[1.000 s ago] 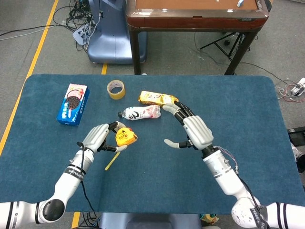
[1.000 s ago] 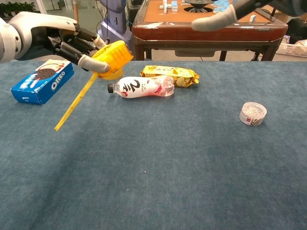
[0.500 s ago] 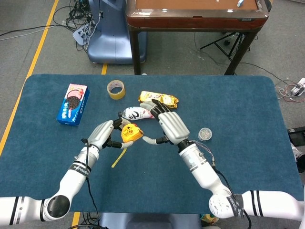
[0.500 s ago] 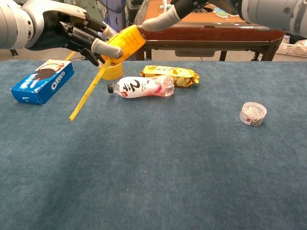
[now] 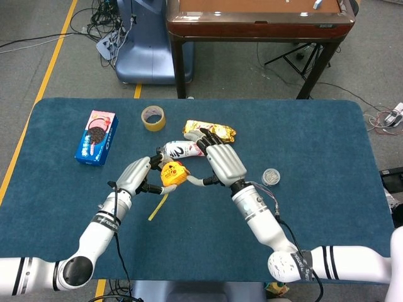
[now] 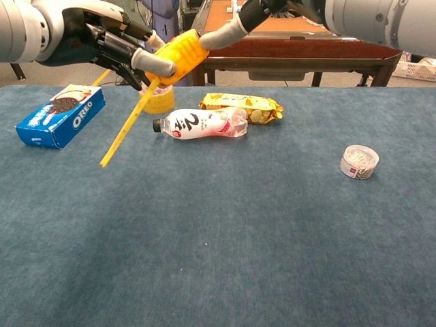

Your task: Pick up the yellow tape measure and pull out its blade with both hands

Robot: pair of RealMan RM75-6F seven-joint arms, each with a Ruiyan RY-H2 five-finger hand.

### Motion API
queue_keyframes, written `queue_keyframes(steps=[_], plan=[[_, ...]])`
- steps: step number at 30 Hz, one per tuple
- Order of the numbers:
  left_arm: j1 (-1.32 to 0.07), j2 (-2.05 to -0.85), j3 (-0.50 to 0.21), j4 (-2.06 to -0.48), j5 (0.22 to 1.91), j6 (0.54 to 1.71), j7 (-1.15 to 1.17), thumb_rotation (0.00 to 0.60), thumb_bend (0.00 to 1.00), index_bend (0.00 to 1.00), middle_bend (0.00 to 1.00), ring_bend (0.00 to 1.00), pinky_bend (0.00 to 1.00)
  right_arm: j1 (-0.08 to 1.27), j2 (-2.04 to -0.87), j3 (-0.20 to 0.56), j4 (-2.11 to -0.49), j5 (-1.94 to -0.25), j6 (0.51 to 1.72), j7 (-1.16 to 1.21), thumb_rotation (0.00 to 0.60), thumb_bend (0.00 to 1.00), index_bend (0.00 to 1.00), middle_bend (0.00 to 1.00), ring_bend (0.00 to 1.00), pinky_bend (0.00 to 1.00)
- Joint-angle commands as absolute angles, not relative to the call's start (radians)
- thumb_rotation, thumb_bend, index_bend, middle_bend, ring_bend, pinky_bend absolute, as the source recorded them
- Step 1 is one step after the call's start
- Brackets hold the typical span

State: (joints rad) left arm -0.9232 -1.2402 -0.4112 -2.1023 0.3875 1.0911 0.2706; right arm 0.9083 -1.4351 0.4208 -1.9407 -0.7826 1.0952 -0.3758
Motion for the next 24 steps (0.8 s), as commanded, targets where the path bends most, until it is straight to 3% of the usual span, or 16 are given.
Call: queue_keyframes(steps=[1,11,20,24], plan=[[-0.926,-1.24,-0.409,-2.102,0.386,1.091,0.267,0.6,0.19,0.44,0.45,0.33,0.25,0.914,-1.438,0.416,-1.934,-0.779,1.096,-0.376,0.6,0.27,0.13,0.12,0.01,0.08],[-0.938,-1.234,-0.398,-2.095,0.38,1.082,0.253,0.6,0.19,0.44,0.45,0.33,0.25,0.933,-1.447,0.408,-1.909,-0.763,1.103,-0.37,0.6,0.28,0.13,0.12,0.01,0.08],[-0.936,-1.224,-0.383,-2.091,0.384,1.077,0.237,0.6,0.19,0.44,0.45,0.33,0.26,0.95,-1.467,0.407,-1.881,-0.749,1.128,-0.38,0.6,0.37,0.14,0.16,0.01,0.08],[-0.934,-1.218,-0.38,-2.088,0.388,1.073,0.227,0.6,0.19,0.44,0.45,0.33,0.26,0.955,-1.474,0.41,-1.875,-0.744,1.142,-0.385,0.6,0.41,0.18,0.17,0.01,0.08]])
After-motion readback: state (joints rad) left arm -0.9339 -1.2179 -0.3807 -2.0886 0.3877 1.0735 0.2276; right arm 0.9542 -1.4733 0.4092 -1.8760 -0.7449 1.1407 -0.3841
